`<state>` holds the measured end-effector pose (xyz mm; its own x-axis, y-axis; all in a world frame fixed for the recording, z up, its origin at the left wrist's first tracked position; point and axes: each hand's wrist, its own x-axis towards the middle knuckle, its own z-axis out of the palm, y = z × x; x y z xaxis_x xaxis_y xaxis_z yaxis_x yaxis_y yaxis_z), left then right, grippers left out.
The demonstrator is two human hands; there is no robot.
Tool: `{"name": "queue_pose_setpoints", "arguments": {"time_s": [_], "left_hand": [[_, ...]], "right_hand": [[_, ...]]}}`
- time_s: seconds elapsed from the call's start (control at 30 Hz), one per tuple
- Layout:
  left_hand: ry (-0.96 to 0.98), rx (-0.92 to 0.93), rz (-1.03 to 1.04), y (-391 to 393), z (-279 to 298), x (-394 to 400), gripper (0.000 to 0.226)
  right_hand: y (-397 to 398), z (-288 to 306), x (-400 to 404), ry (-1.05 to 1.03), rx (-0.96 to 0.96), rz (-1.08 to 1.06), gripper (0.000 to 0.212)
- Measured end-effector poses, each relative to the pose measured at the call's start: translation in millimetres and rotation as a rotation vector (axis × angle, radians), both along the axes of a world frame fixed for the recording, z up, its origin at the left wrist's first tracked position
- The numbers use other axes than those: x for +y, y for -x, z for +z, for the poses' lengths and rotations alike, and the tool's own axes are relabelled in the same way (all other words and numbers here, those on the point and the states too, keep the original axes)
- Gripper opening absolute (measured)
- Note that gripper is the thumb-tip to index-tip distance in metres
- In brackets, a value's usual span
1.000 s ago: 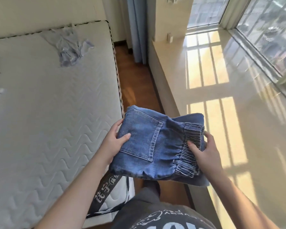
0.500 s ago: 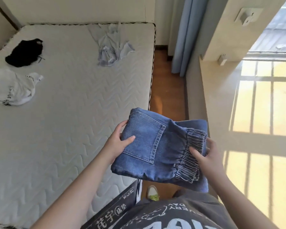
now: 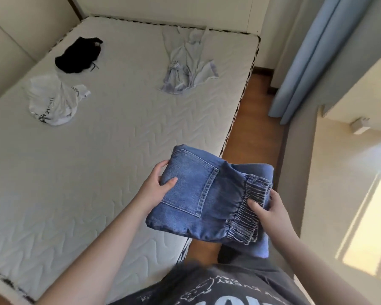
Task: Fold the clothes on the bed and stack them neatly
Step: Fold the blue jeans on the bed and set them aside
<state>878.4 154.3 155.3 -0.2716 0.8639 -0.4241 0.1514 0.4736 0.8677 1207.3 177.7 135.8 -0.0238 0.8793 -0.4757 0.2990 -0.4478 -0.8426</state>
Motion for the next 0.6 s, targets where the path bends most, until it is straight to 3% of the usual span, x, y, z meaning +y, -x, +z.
{"name": "queue_pose_setpoints", "arguments": {"time_s": [0.17,0.27,0.4,0.6], "left_hand": [[0.082,0.115,0.046,23.1,-10.6,30.5,0.054],[0.137,0.195,0.062,47.7,-21.9,40.6,0.047],[0.207,0.213,0.039,86.8,-34.8,53.1,0.02],[0.214,0.208,0.022,146.7,-52.6,75.3,0.021]], "right_hand": [[17.7,-7.1,58.6,0.097,0.012,0.138,0.029],[40.6,-16.4,79.3,0.166,0.04,0.162,0.028],[78.0,-34.1,99.0,0.288,0.061,0.162,0.029],[137.2,-59.4,115.1,0.421,0.052,0.153,0.028]]}}
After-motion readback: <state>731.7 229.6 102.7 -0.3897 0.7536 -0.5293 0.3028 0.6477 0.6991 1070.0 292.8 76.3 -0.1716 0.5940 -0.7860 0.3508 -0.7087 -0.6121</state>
